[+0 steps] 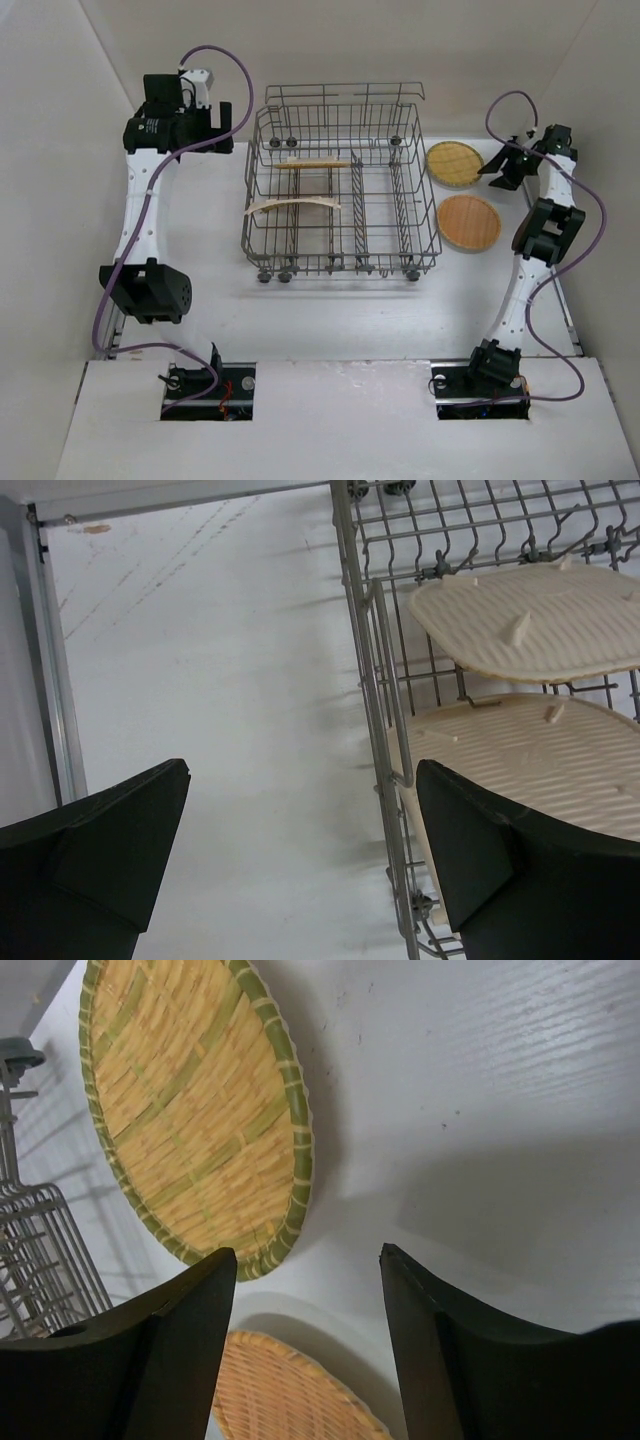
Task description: Load the plates into the dish rack
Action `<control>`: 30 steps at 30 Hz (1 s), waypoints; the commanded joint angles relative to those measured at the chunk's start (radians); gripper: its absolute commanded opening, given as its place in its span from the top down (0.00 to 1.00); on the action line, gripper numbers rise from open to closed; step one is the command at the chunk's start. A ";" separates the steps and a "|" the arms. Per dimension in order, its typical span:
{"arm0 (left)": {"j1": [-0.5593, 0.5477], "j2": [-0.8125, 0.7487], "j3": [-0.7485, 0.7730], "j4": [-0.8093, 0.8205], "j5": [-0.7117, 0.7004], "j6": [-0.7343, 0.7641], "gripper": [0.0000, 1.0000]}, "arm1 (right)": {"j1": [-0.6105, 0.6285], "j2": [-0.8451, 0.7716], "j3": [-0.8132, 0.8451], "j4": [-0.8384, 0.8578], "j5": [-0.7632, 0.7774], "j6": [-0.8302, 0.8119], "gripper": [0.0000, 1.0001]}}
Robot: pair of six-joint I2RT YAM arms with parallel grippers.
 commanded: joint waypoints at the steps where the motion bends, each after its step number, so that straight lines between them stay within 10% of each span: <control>1: -0.001 0.016 0.104 -0.043 0.001 0.025 0.00 | 0.035 0.050 0.043 0.042 -0.029 0.043 0.36; 11: -0.020 0.059 0.208 -0.108 -0.029 0.047 0.00 | 0.075 0.105 0.057 0.148 -0.116 0.234 0.33; 20: -0.043 0.066 0.274 -0.154 -0.085 0.075 0.00 | 0.156 0.113 0.023 0.209 -0.102 0.340 0.97; 30: -0.060 0.074 0.236 -0.141 -0.071 0.071 0.00 | 0.172 0.009 0.046 0.182 -0.004 0.213 1.00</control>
